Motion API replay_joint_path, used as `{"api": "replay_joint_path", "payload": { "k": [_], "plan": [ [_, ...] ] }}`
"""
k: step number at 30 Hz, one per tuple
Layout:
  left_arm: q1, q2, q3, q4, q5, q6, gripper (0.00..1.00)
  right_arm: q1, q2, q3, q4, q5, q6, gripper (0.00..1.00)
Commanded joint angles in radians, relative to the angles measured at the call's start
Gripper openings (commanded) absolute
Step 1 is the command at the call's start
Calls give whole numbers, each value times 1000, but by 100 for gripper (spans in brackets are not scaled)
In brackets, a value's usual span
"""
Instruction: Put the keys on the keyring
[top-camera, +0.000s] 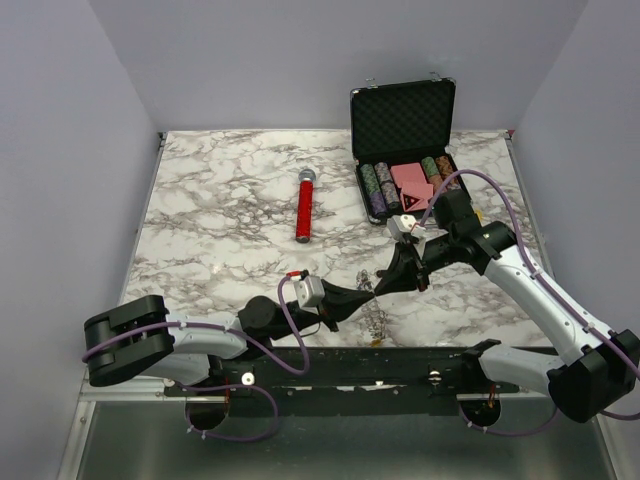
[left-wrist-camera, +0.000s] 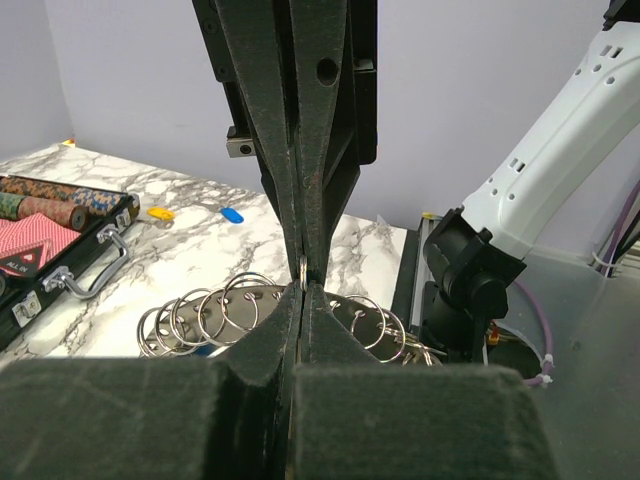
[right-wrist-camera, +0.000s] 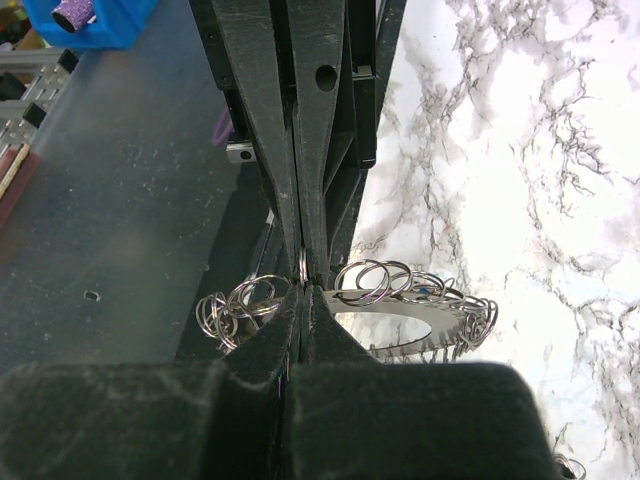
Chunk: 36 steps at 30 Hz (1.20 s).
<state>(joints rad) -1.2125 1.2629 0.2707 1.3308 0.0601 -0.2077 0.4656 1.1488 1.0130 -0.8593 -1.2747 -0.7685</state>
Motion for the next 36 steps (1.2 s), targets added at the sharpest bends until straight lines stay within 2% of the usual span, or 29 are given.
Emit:
{"api": "replay_joint_path", "payload": {
  "k": [1,36],
  "plan": [
    [-10,16,-7,205,-16,-6,0,7,-3,-8,-1,-28,-6,0],
    [-13,-28,5,100,-19,8,0,15,-4,-10,-20,0,-23,0]
  ]
}}
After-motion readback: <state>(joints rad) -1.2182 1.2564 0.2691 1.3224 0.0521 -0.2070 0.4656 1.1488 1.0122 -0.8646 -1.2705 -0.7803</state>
